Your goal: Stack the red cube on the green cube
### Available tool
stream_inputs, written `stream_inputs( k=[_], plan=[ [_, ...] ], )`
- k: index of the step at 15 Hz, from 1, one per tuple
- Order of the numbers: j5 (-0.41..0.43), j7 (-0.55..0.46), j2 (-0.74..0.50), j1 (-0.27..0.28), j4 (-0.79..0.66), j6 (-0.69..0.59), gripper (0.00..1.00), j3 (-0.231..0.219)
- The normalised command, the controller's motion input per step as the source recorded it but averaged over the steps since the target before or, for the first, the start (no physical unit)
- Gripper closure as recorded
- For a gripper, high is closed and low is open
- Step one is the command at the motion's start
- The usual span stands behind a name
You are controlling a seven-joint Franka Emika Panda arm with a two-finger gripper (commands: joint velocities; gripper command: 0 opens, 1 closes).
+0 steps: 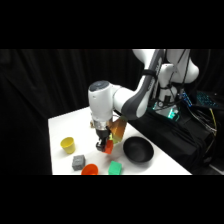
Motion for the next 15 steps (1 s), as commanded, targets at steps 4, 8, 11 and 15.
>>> stream_inputs(
  k=[4, 8, 11, 15],
  plan=[
    [-0.131, -0.06, -0.39, -0.034, -0.16, -0.26, 0.66, 0.148],
    [-0.109, 0.06, -0.22, -0.029, -0.06, -0.13, 0.66, 0.131],
    [-0.097, 0.17, -0.07, -0.015, 0.00, 0.00, 0.66, 0.086],
    [-0.097, 0.23, 0.05, -0.005, 0.07, 0.10, 0.66, 0.045]
  ],
)
